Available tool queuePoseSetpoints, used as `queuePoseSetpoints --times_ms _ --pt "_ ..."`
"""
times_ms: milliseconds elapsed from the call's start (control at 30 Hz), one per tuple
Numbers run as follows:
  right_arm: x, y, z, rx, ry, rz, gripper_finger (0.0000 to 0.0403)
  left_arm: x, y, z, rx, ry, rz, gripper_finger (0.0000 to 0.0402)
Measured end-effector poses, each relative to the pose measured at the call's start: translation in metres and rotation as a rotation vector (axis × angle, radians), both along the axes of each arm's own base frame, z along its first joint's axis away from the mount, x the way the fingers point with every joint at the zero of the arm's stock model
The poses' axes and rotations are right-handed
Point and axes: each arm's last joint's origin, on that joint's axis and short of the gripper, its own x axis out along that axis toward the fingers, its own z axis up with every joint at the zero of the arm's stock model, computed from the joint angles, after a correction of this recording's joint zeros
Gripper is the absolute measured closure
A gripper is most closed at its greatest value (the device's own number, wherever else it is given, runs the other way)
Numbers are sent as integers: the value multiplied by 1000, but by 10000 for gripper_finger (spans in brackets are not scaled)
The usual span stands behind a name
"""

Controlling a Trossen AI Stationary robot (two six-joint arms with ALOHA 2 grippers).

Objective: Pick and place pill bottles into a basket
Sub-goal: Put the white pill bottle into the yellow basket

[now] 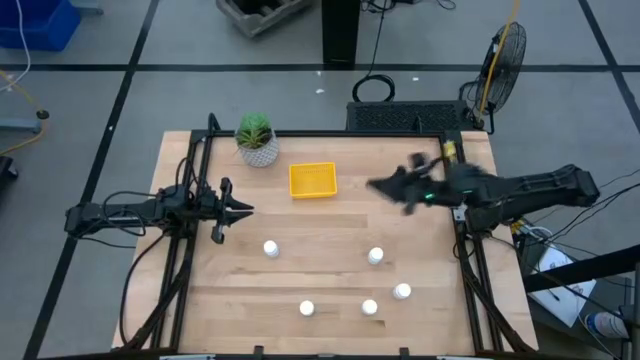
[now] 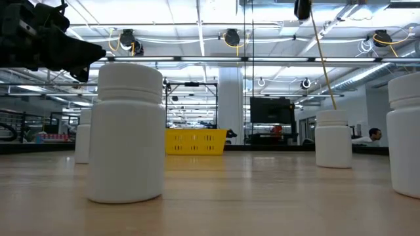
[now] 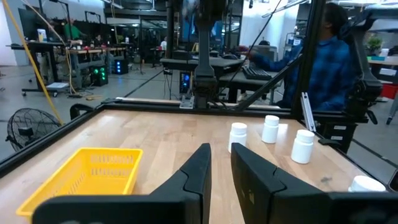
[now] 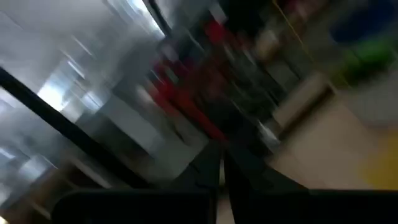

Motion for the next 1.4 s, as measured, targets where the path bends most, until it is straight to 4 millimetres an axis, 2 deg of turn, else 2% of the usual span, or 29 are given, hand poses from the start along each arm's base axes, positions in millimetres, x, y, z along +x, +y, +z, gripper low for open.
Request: queuePoseSetpoints --times_ms 67,133,233,300,400,433,700,833,967,1233,1400 --pt "11 2 -8 69 191 32 387 0 0 0 2 3 0 337" --pt "22 4 -13 111 254 55 388 0 0 -1 0 15 0 337" --pt "36 9 -24 130 343 197 399 0 0 -3 1 35 0 337" --pt "38 11 -40 185 495 200 401 0 0 -4 1 46 0 337" --pt "30 9 -69 343 817 125 402 0 0 -7 -3 72 -1 337" --pt "29 9 -76 368 871 117 402 0 0 -8 -4 81 -2 337" --pt "29 12 -100 410 857 152 397 0 0 -13 7 136 -2 337" --pt "34 17 -96 428 795 227 399 0 0 -14 3 142 -2 337" --pt "35 22 -88 438 795 263 376 0 0 -14 13 145 -2 337" --pt "47 39 -53 369 721 370 265 0 0 -14 20 147 -2 337" --pt "51 46 -51 273 909 399 214 0 0 -14 31 147 -2 337"
